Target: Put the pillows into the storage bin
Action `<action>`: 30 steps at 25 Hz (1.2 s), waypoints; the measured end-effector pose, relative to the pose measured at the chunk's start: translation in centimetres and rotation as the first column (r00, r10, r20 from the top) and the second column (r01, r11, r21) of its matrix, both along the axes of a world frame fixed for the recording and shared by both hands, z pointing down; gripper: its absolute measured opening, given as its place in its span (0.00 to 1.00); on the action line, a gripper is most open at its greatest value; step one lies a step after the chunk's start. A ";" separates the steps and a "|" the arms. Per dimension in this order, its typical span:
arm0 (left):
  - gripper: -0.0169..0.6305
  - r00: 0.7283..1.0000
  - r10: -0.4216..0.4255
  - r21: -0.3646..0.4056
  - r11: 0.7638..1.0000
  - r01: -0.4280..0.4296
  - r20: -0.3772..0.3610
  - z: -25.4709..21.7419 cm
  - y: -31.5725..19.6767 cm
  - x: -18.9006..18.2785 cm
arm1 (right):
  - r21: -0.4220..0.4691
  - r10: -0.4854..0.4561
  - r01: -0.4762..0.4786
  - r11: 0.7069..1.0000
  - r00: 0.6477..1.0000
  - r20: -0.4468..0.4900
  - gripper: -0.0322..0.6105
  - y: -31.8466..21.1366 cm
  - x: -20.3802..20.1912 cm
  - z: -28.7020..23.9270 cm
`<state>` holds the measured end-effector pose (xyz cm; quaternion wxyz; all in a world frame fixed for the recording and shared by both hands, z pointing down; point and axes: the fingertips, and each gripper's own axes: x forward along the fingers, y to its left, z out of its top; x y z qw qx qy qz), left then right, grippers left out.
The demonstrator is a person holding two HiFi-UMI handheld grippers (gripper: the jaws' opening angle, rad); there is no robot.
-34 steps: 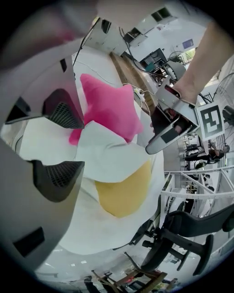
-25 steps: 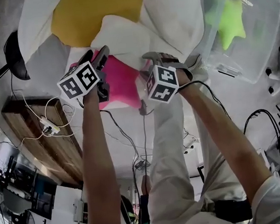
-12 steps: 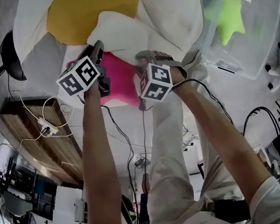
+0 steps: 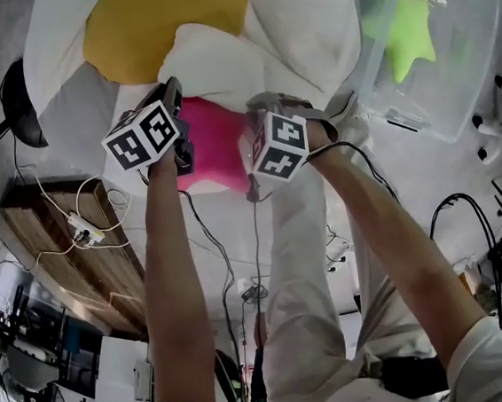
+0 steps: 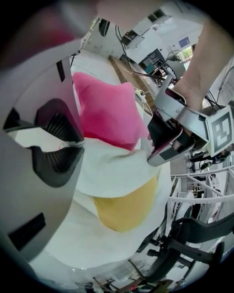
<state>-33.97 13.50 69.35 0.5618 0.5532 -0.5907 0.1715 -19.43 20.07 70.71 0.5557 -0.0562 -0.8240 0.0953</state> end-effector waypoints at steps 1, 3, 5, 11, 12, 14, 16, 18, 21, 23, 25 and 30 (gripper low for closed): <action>0.06 1.000 -0.003 0.002 1.000 0.003 0.001 -0.1 -0.1 -0.1 | 0.006 -0.009 0.009 1.000 1.000 -0.001 0.13 0.0 0.1 -0.1; 0.06 1.000 -0.014 0.000 1.000 0.014 0.006 -0.2 -0.4 -0.3 | 0.013 -0.018 0.018 1.000 1.000 0.002 0.13 -0.1 0.3 -0.2; 0.06 1.000 -0.020 -0.010 1.000 0.020 0.012 -0.2 -0.6 -0.5 | 0.018 -0.023 0.022 1.000 1.000 0.006 0.13 -0.2 0.7 -0.3; 0.06 1.000 -0.018 -0.022 1.000 0.019 0.020 -0.8 -1.1 -0.8 | 0.045 -0.033 0.032 0.998 0.999 0.023 0.13 -1.1 1.0 -1.5; 0.06 0.999 -0.026 -0.021 0.999 0.026 0.022 -1.0 -1.1 -0.9 | 0.051 -0.033 0.031 0.998 0.999 0.029 0.13 -1.2 1.1 -1.8; 0.06 0.999 -0.035 -0.022 0.999 0.036 0.025 -1.3 -0.9 -0.8 | 0.056 -0.032 0.030 0.998 0.999 0.041 0.13 -1.2 1.3 -2.2; 0.06 0.999 -0.032 -0.023 0.999 0.033 0.026 -1.4 -0.9 -0.5 | 0.067 -0.039 0.035 0.997 0.998 0.045 0.13 -1.4 1.8 -2.4; 0.06 0.999 -0.031 -0.020 0.999 0.032 0.025 -1.8 -1.1 -0.3 | 0.083 -0.045 0.041 0.996 0.998 0.041 0.13 -2.0 2.1 -2.8; 0.06 0.999 -0.038 0.002 0.999 0.038 0.023 -2.9 -1.1 0.0 | 0.085 -0.031 0.028 0.996 0.999 0.038 0.13 -2.5 2.5 -4.1; 0.06 0.999 -0.026 0.028 0.999 0.025 0.036 -3.8 -1.4 0.3 | 0.068 -0.034 0.031 0.997 0.999 0.039 0.13 -2.6 2.7 -4.8; 0.06 0.999 -0.004 0.039 0.999 0.002 0.047 -4.4 -1.9 0.8 | 0.067 -0.053 0.050 0.997 0.998 0.036 0.13 -2.6 3.0 -5.0; 0.06 0.999 0.015 0.070 0.997 -0.019 0.050 -5.9 -3.3 2.0 | 0.075 -0.016 0.013 0.997 0.999 0.047 0.13 -3.9 4.1 -5.7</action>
